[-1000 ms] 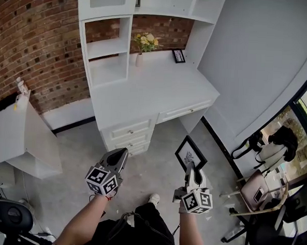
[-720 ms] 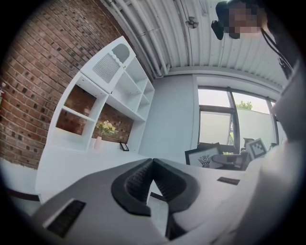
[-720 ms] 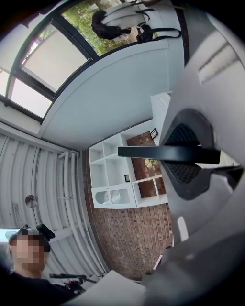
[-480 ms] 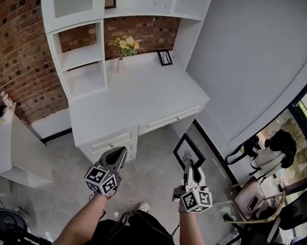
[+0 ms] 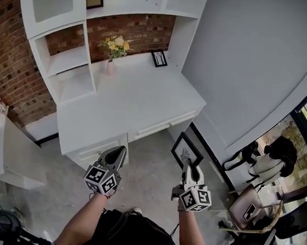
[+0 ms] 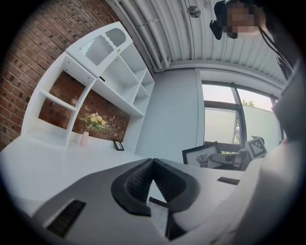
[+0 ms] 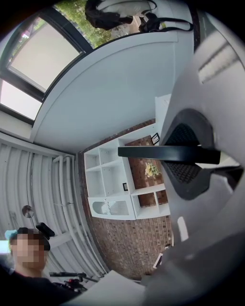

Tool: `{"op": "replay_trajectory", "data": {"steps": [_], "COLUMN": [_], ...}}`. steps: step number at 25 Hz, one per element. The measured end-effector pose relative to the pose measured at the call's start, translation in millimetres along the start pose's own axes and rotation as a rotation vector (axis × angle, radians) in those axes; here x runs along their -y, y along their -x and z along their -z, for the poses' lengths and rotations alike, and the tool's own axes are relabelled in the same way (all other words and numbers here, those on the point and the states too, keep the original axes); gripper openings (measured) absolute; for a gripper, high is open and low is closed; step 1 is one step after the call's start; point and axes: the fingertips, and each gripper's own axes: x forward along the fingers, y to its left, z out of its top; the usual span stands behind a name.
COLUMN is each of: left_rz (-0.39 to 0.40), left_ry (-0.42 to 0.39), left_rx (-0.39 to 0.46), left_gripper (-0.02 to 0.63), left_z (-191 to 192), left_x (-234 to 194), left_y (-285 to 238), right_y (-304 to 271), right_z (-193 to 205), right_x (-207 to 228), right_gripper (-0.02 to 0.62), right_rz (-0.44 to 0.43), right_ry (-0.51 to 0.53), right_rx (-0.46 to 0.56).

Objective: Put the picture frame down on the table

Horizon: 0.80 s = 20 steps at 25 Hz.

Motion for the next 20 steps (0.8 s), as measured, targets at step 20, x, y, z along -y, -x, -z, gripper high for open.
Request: {"op": "replay_trajectory", "data": {"steps": [20], "left_rz": [-0.039], "left_ry": [0.001], "left_rx": [-0.006], "left_gripper": [-0.008], "left_z": [15], "left_x": [-23], "left_y": [-93], "right_y": [-87], "right_z": [8], "right_x": [47], "right_gripper": [0.023], "right_rz": [-0.076], "right_ry": [0.013], "right_rx": [-0.065]}}
